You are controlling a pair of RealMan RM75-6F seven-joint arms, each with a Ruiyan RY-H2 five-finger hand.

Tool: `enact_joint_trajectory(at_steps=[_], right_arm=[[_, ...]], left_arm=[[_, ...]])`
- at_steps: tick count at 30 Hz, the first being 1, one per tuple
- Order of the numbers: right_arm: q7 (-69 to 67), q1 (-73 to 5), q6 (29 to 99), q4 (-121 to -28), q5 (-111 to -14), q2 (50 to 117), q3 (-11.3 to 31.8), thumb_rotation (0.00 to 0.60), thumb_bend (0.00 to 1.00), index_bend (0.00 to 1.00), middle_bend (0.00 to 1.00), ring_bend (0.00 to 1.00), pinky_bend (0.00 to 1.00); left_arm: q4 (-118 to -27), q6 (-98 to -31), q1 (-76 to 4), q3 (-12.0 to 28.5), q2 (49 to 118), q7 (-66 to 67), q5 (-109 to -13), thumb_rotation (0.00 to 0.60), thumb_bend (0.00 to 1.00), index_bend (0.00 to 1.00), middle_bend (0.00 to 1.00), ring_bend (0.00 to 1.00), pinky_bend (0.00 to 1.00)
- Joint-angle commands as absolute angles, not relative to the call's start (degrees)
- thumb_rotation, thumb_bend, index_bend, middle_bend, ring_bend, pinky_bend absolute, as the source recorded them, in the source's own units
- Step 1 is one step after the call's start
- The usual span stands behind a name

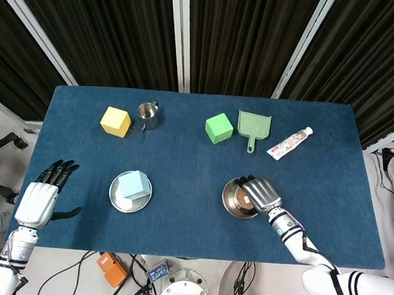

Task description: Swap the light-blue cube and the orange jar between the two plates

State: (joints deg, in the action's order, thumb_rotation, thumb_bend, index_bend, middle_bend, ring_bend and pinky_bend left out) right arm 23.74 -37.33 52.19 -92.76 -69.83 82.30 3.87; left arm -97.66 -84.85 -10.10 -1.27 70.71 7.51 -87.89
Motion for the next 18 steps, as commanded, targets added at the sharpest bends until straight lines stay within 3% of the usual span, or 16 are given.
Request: enact_joint_trajectory(at_steps=[1, 3, 5, 10, 14, 18], right_arm=[[22.0, -37.5, 50.7, -93.8, -69.3, 81.1, 3.3, 0.6, 0.34, 0.0, 0.1, 0.14, 0.17], [20.4, -37.2, 50.6, -95.1, -69.8, 79.8, 3.1, 0.6, 0.27, 0.0, 0.02, 0.04, 0.06], [19.4, -36.6, 51.1, -96.4, -70.7, 78.4, 2.6, 0.6, 0.2, 0.0, 0.0, 0.0, 0.0], [16.5, -32.3, 58.0, -101.1, -77.3, 72.7, 0.0, 0.6, 0.16, 0.0, 0.0, 0.0, 0.0], [25.5, -20.7, 76.2, -103.9, -83.8, 66.3, -5.6, 0.6, 0.16, 0.0, 0.0, 0.0, 0.0], [26.2, -9.4, 90.6, -101.7, -86.4, 66.2, -9.5, 0.6, 0.16, 0.0, 0.0, 0.0, 0.0]], left_arm=[[-97.3, -85.2, -9.8, -1.5, 70.7, 7.0, -88.7, 0.6, 0.0, 0.12, 0.09, 0.06, 0.17], [-97.1, -85.6, -9.4, -1.8, 70.5, 6.6, -89.4, 0.6, 0.0, 0.12, 0.09, 0.06, 0.16], [-97.0, -85.9, -9.0, -2.2, 70.2, 6.2, -90.0, 0.6, 0.0, 0.12, 0.08, 0.05, 0.15], [-96.8, -87.9, -7.3, -4.0, 67.6, 3.9, -92.8, 0.6, 0.0, 0.12, 0.04, 0.01, 0.15], [-94.7, -92.2, -3.5, -5.8, 65.8, -0.1, -93.5, 0.6, 0.04, 0.11, 0.02, 0.0, 0.11], [-88.3, -97.1, 0.0, -4.6, 69.2, -2.3, -92.1, 0.6, 0.05, 0.1, 0.02, 0.0, 0.08]])
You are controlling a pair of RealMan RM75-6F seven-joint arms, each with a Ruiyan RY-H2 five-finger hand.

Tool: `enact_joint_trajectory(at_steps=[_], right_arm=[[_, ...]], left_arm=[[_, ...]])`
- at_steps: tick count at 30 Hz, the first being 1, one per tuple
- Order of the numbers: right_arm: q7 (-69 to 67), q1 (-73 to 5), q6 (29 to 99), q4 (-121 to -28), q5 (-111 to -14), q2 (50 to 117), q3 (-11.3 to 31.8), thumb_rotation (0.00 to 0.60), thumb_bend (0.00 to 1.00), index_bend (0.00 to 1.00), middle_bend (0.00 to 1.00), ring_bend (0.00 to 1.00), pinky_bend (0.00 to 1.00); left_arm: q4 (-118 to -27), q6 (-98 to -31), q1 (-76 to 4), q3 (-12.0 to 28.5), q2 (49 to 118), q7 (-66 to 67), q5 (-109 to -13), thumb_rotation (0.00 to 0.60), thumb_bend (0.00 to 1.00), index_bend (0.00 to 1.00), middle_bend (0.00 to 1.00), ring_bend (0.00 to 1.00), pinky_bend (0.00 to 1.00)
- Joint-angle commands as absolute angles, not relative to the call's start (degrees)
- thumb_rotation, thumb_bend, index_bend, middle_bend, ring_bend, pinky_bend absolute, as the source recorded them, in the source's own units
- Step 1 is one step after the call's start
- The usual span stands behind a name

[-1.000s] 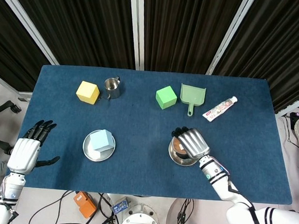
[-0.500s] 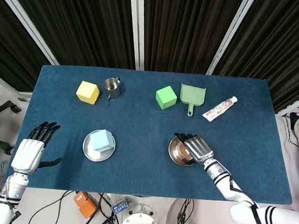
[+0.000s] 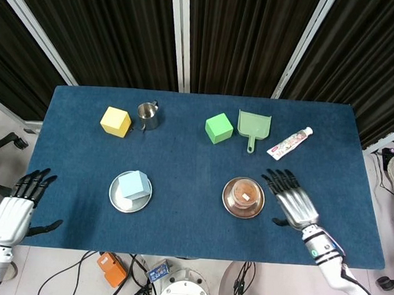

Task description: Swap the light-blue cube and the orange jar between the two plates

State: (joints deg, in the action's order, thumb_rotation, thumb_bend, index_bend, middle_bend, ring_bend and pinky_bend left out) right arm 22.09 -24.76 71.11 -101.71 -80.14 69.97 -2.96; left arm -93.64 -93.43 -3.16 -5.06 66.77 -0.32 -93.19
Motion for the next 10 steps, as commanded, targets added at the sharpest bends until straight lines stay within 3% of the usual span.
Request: enact_joint_trajectory(at_steps=[1, 5, 10], right_arm=[[23.9, -7.6, 92.5, -99.9, -87.0, 66.5, -10.0, 0.6, 0.16, 0.0, 0.0, 0.0, 0.0], [16.5, -3.1, 96.6, -92.0, -87.4, 68.9, -9.6, 0.6, 0.16, 0.0, 0.0, 0.0, 0.0], [13.8, -2.2, 96.7, -90.6, -87.5, 68.6, -8.1, 0.6, 0.16, 0.0, 0.0, 0.0, 0.0]], left_arm=[[-87.1, -97.5, 0.5, -4.7, 69.8, -2.4, -91.8, 0.6, 0.05, 0.1, 0.02, 0.0, 0.08], [-85.7, -96.7, 1.1, -5.2, 69.5, -4.8, -92.1, 0.6, 0.06, 0.09, 0.02, 0.0, 0.07], [-85.8, -96.5, 1.0, -4.7, 68.6, -5.3, -92.7, 0.6, 0.06, 0.09, 0.02, 0.0, 0.07]])
